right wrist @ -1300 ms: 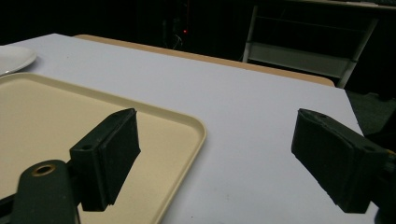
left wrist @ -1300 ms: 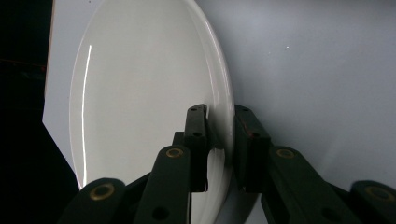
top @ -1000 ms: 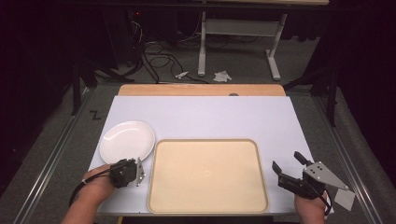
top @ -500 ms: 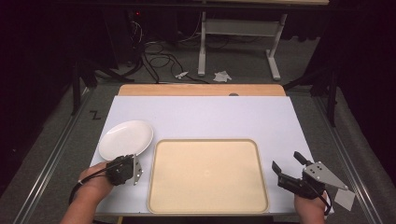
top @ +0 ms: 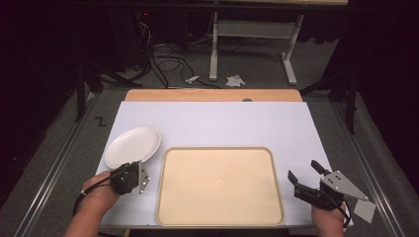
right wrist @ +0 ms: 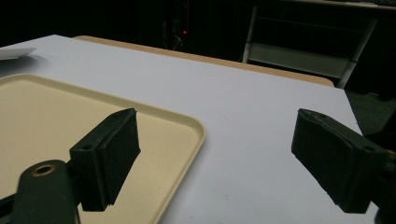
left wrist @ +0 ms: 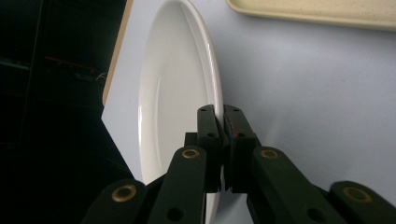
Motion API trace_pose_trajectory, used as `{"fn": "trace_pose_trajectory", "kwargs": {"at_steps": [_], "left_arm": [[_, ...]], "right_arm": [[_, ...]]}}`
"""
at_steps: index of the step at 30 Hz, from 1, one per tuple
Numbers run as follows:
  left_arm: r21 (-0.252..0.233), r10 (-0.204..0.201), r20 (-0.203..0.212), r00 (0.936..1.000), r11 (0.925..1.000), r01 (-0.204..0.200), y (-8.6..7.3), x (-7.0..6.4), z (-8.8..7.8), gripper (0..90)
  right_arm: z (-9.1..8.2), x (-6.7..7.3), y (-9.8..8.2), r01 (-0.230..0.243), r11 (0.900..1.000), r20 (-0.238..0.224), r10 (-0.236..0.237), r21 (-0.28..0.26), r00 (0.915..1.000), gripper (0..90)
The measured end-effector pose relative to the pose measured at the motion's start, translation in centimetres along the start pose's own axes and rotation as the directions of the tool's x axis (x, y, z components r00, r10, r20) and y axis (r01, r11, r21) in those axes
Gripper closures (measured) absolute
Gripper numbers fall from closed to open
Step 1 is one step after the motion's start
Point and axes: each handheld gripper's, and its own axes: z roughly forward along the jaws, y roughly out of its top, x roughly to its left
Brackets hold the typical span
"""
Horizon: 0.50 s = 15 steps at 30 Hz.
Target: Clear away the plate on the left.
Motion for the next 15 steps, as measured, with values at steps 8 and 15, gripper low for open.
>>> {"fn": "trace_pose_trajectory", "kwargs": {"at_steps": [8, 15], "left_arm": [[-0.025, -0.005, 0.003, 1.0, 0.9997, 0.005, 0.39, -0.19, -0.4, 86.6], [-0.043, -0.009, 0.004, 1.0, 0.999, 0.009, 0.72, -0.61, -0.77, 86.5]], "right_arm": [[-0.14, 0.21, 0.05, 0.002, 1.0, 0.012, -0.002, 0.001, 0.9999, 16.0], [-0.03, 0.05, 0.0, 0.005, 1.0, 0.003, -0.005, -0.002, 1.0, 16.0]]}}
